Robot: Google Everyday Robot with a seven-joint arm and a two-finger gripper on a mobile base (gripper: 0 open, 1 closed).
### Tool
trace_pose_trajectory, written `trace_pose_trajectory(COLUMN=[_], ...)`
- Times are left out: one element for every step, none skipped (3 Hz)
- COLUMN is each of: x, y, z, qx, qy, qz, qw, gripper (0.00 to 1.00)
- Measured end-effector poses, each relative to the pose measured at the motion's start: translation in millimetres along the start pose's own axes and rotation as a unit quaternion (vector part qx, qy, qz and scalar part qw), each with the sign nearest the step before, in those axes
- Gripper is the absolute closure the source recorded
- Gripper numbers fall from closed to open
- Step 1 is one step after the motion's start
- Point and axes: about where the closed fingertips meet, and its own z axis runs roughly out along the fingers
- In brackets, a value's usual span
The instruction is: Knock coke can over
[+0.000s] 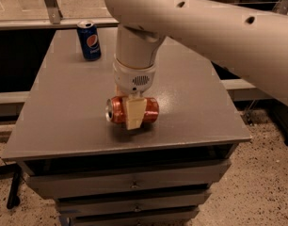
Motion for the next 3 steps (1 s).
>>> trace_pose_trajectory(x=[1.7,2.0,0.2], y=[1.4,0.8,3.4], z=[3.0,4.1,7.6], qx=[0.004,0.013,0.017], qy=[0.023,0.033,0.037], qz=[0.002,0.011,0.022], qw=[0.9997,0.9993,0.9989], gripper=[0.36,0.12,0.00])
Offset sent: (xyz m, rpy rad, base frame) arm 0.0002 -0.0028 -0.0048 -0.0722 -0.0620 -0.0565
